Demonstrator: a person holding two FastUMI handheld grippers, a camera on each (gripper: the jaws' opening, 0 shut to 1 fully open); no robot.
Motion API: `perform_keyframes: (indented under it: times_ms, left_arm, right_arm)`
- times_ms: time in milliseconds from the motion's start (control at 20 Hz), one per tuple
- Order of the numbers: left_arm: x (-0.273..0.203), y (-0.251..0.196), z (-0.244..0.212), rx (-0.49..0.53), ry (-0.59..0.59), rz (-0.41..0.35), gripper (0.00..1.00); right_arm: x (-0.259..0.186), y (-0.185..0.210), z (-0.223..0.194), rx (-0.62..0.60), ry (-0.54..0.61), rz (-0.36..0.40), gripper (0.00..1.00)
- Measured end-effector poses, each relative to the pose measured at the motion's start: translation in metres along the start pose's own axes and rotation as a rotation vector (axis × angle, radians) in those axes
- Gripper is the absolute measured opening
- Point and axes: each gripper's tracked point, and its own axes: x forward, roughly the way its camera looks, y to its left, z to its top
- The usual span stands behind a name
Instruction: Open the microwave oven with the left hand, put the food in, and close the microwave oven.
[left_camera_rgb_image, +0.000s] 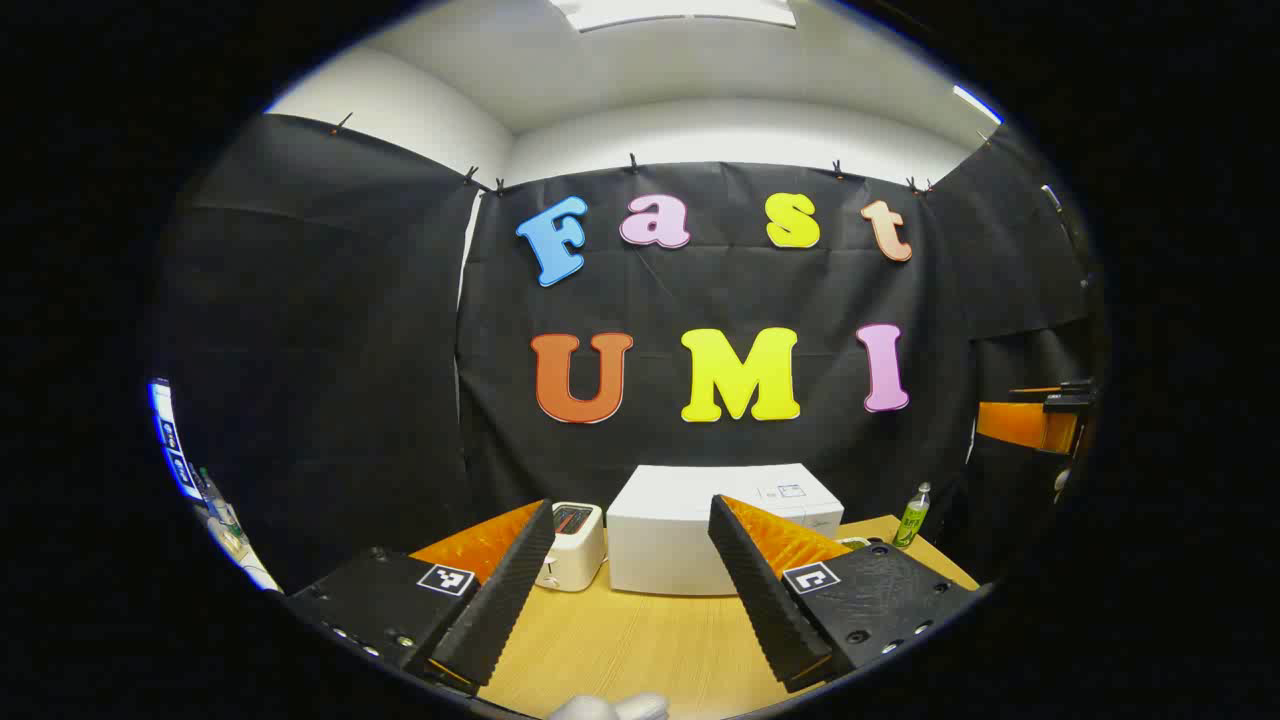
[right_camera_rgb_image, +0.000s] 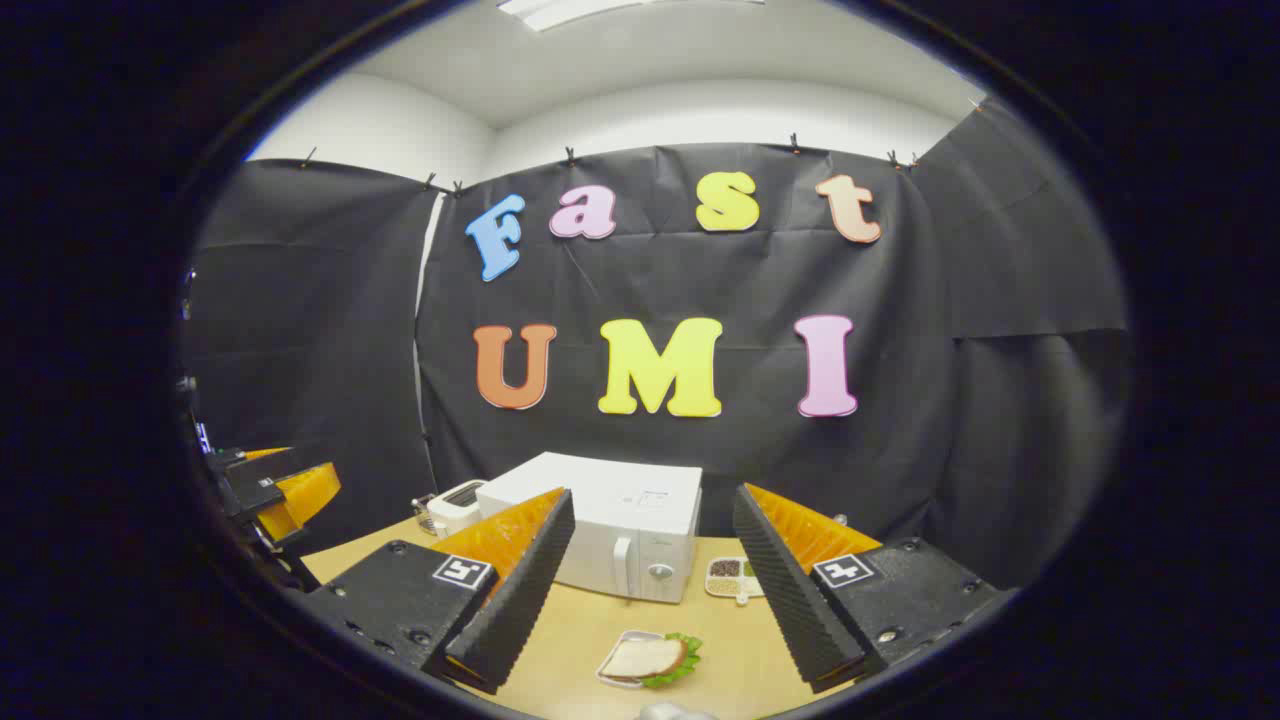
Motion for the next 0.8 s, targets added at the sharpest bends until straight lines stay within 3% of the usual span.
perform_keyframes:
  times_ms: [50,150,200,250,650,700,750,800]
  left_arm:
    - [0.0,0.001,0.0,0.0,0.002,0.0,0.96]
    - [0.0,0.005,-0.001,-0.006,0.011,0.005,0.96]
    - [0.0,0.007,-0.001,-0.006,0.01,0.009,0.96]
    - [0.0,0.008,0.0,-0.005,0.01,0.013,0.96]
    - [0.009,0.007,-0.006,-0.001,0.019,0.007,0.96]
    - [0.011,0.005,-0.007,0.005,0.016,0.003,0.96]
    - [0.014,0.001,-0.008,0.009,0.017,-0.002,0.96]
    - [0.018,-0.002,-0.01,0.012,0.015,-0.01,0.96]
  right_arm:
    - [0.002,0.003,0.0,0.004,-0.002,0.003,0.94]
    - [0.004,0.008,-0.002,0.005,0.002,0.013,0.93]
    - [0.005,0.01,-0.003,0.002,0.003,0.017,1.0]
    - [0.006,0.012,-0.003,-0.001,0.003,0.022,0.93]
    - [0.013,0.014,-0.003,0.007,-0.007,0.026,0.93]
    - [0.014,0.011,-0.006,0.004,-0.003,0.022,1.0]
    - [0.014,0.008,-0.006,0.001,-0.001,0.015,1.0]
    - [0.013,0.004,-0.005,-0.003,-0.002,0.01,0.93]
